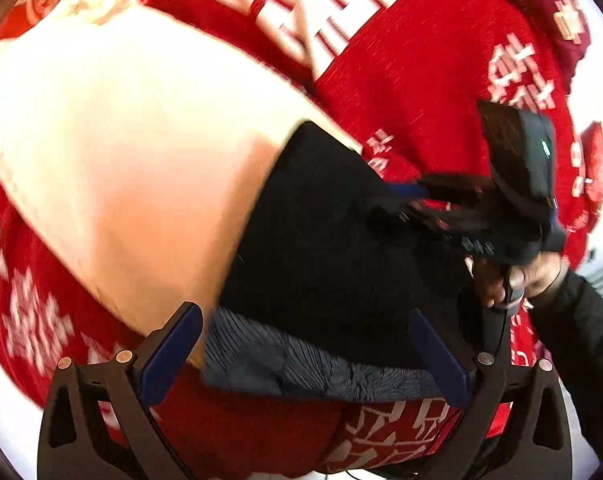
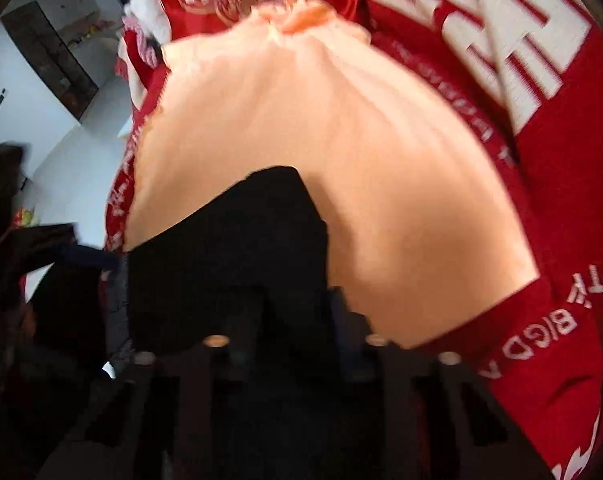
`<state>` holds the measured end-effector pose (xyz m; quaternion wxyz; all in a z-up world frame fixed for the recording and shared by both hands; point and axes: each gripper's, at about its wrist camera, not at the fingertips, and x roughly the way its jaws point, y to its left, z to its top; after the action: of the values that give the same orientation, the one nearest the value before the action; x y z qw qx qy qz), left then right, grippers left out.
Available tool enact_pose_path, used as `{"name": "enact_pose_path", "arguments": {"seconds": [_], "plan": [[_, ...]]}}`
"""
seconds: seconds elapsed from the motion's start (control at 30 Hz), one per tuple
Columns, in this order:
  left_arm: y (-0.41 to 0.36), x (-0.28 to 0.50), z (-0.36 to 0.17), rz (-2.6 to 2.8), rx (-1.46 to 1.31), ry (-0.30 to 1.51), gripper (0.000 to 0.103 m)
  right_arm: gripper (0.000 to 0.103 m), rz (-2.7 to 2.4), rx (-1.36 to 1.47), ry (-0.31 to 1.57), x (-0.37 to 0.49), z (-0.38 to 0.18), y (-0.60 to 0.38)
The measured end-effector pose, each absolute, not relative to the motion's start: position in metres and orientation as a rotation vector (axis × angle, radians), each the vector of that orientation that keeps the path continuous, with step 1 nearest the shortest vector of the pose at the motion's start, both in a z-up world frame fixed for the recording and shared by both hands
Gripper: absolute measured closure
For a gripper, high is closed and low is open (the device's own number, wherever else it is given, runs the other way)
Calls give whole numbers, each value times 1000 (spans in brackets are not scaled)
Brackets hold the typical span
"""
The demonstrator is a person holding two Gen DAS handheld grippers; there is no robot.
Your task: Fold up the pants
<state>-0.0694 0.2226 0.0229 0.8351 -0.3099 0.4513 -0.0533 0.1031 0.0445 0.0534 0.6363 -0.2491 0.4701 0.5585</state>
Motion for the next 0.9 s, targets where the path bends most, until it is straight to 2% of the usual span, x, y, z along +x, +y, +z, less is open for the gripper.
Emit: {"name": "enact_pose_path", "arguments": {"seconds": [0.23,0.47,0.5,0.53,0.57,0.6,0.63,0.67,0.7,0.73,0.8,0.9], "plan": [[243,-50,26,-342,-569,892,0,81,1337,-563,889,64,102,9],[196,-17,19,-565,-430,1007,0,81,1343,-582,797,41,122,-9],[189,-16,23,-558,-398,1022,6,81,1337,-579,800,42,121,-8],[178,-16,23,-525,-335,1040,21,81,1326,-576,805,44,119,-6],[171,-16,23,-498,-290,1058,31,80,1311,-576,811,46,117,-2],[167,-14,20,-473,-266,1087,56,76,1288,-578,819,48,114,0],[166,-12,16,-449,-274,1124,65,69,1253,-579,835,53,111,2],[170,-12,14,-435,-294,1136,68,68,1224,-573,858,57,109,1],[174,-11,13,-418,-328,1148,70,56,1195,-557,876,61,109,-1],[175,-10,12,-408,-346,1161,70,40,1167,-532,900,67,109,-6],[173,-10,16,-375,-354,1175,71,27,1090,-488,912,80,108,-23],[170,-13,21,-333,-330,1187,72,27,818,-603,934,99,91,-47]]}}
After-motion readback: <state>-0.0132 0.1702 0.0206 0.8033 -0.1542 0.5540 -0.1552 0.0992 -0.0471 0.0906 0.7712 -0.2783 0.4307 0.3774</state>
